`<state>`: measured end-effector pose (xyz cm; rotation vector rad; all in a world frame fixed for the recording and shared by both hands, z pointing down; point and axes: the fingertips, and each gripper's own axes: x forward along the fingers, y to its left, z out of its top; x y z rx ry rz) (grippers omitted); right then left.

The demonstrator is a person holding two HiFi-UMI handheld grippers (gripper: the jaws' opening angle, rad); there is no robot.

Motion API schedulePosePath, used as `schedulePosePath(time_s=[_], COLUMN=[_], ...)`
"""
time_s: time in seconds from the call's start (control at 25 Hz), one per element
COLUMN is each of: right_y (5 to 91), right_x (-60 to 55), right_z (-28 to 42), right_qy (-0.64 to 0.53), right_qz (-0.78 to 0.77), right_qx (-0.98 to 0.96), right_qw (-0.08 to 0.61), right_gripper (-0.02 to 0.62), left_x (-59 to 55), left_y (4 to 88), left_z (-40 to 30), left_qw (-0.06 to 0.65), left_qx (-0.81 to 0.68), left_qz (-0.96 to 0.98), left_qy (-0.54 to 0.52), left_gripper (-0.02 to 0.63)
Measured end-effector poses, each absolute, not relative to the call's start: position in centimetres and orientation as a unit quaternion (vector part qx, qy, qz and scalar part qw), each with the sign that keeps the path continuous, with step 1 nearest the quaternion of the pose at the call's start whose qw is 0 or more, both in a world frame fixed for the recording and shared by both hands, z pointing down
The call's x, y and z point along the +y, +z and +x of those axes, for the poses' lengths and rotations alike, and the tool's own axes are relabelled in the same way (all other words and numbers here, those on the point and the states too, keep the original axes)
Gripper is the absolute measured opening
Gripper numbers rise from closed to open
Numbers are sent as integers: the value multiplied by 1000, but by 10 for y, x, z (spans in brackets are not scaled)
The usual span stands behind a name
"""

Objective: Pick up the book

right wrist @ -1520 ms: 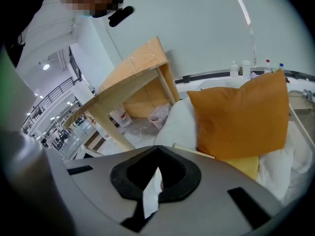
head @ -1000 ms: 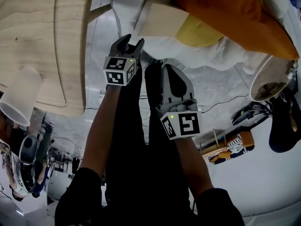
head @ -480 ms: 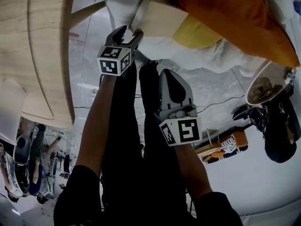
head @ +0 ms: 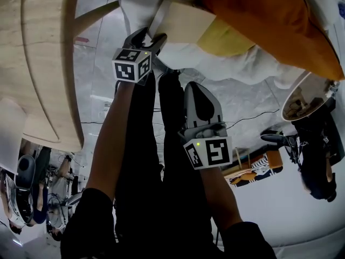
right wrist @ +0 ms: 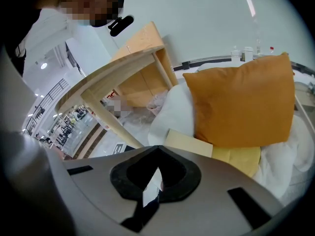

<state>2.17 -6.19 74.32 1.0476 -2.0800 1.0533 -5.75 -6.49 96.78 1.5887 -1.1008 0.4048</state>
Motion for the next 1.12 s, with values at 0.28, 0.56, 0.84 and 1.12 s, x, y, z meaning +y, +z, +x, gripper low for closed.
schedulePosePath(time_s=[0.28, 0.56, 0.84, 1.12], right_y=[740, 734, 724, 718], right_x=[-63, -63, -66, -60], right_z=[19, 20, 25, 30], right_qy=[395, 390, 384, 381], right_qz=[395, 397, 405, 412], right_qx=[-778, -780, -782, -780], right_qw=[288, 285, 279, 277], right_gripper=[2, 2, 2, 2], left_x=[-63, -55, -51, -46], left_y=[966, 954, 939, 925], left_z=[-55, -44, -39, -35], left_qw=[562, 553, 545, 536], left_qx=[-456, -451, -457, -463], left_qz=[670, 682, 688, 691], left_qy=[165, 158, 145, 146], left_gripper=[279, 253, 238, 232])
